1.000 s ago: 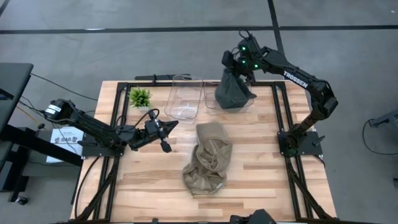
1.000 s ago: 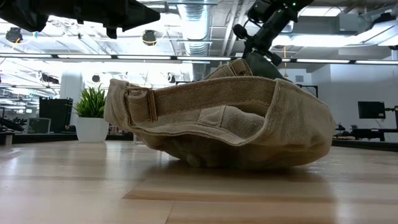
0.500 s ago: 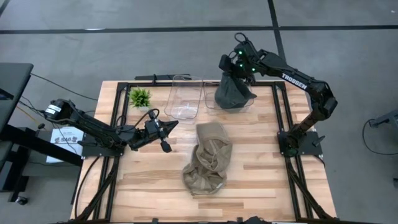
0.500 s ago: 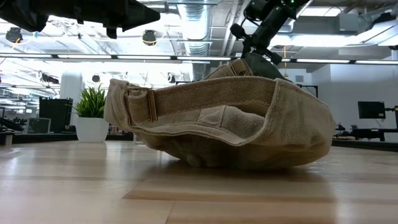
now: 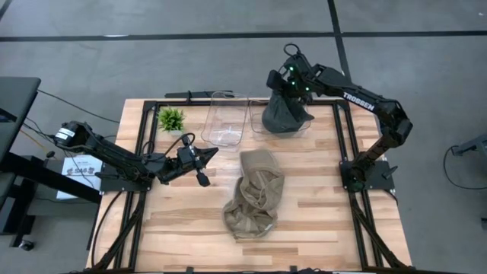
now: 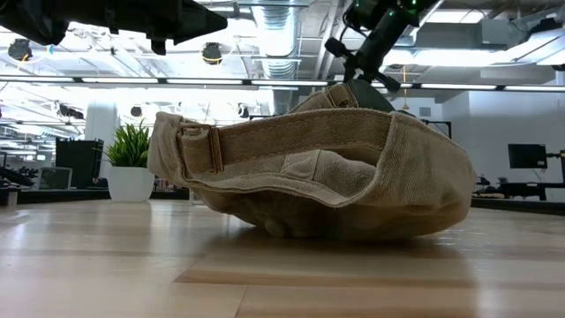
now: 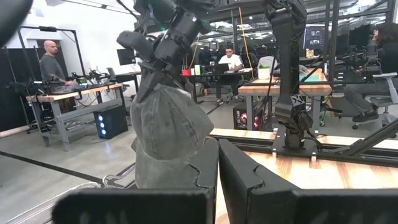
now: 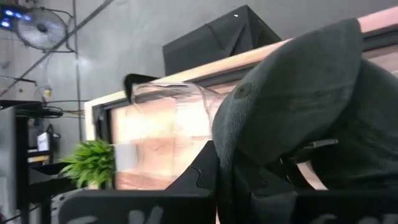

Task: Pick & Place hat
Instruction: Put the black cap into the right transparent bin

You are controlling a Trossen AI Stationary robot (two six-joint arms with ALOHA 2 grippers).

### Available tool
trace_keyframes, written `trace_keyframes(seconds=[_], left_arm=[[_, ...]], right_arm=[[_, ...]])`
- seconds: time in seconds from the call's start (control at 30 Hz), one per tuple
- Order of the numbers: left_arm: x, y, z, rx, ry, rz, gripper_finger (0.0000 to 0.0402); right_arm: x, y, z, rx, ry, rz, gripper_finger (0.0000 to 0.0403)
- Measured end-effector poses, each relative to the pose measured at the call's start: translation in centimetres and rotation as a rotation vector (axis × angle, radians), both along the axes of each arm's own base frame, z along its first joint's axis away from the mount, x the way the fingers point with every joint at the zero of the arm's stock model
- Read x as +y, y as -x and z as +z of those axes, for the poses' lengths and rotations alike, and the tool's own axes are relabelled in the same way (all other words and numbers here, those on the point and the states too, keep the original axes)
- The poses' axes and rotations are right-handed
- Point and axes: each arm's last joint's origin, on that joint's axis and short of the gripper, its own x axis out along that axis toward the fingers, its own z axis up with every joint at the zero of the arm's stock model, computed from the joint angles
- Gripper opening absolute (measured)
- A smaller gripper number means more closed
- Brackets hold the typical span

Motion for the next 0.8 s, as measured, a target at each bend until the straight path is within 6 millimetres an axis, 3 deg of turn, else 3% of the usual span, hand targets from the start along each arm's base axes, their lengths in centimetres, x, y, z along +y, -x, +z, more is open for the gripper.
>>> trace_keyframes(seconds=[0.47, 0.8], left_arm=[[0.0, 0.0, 0.0, 0.0, 0.0, 0.0, 0.0012], [0.0, 0.0, 0.0, 0.0, 0.0, -0.001, 0.0012]], right_arm=[[-0.9, -0.4, -3.1, -0.009, -0.046, 0.025, 0.0001], [-2.1, -2.6, -6.4, -0.019, -0.14, 0.121, 0.0001]])
